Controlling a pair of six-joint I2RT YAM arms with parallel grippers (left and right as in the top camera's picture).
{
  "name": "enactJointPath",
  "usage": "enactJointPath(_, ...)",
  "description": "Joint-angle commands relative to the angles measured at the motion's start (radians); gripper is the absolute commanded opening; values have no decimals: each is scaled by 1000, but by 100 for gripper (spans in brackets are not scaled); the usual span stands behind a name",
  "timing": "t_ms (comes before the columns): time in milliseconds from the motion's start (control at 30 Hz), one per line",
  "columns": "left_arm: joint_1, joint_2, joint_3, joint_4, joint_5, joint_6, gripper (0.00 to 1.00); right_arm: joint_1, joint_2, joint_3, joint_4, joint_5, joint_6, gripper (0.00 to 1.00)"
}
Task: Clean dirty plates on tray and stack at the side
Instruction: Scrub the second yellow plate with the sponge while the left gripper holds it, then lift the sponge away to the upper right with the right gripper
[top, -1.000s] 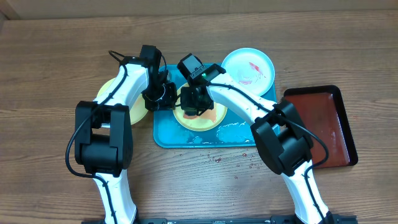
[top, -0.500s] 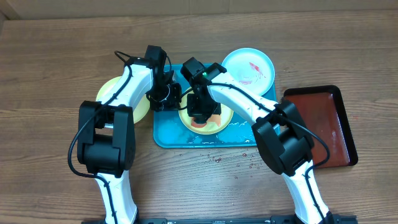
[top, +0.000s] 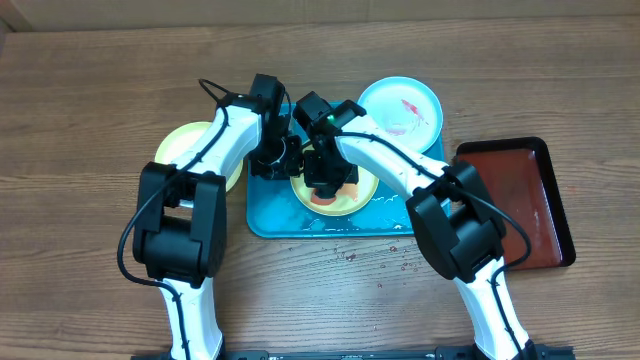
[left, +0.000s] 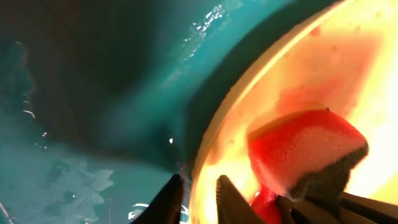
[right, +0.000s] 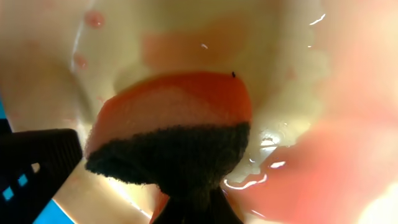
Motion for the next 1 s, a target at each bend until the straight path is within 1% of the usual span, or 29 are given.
enactJointPath(0,-3,4,-5,2,-25,-56,12,-12,15,-16,-6,58,-3,4)
enactJointPath(100,0,4,-5,3,-24,-66,8,-14,15,-16,-5,41,-3,4)
enactJointPath(300,-1,4,-6,-1,-17,-69,7,-43,14,-9,-6,-35,-13,4)
enactJointPath(467,-1,4,-21,2,-17,-69,7,-129,8,38,-18,-177,-80,4)
enactJointPath(600,0,4,-50,13,-16,-81,8,-201,-45,93,-45,-227,-122,4)
enactJointPath(700,0,4,-61,25,-13,-81,11,-246,-108,137,-72,-230,-143,4)
enactJointPath(767,0,4,-62,36,-6,-79,17,-282,-166,173,-92,-230,-143,4)
enactJointPath(833,0,4,-63,40,-6,-79,18,-307,-208,186,-99,-230,-143,4)
enactJointPath(867,0,4,-63,40,-6,-79,13,-321,-232,187,-100,-230,-143,4)
enactJointPath(900,0,4,-63,40,-6,-79,4,-335,-252,187,-102,-229,-144,4)
enactJointPath(967,0,4,-63,40,-6,-76,4,-358,-279,187,-111,-225,-154,4)
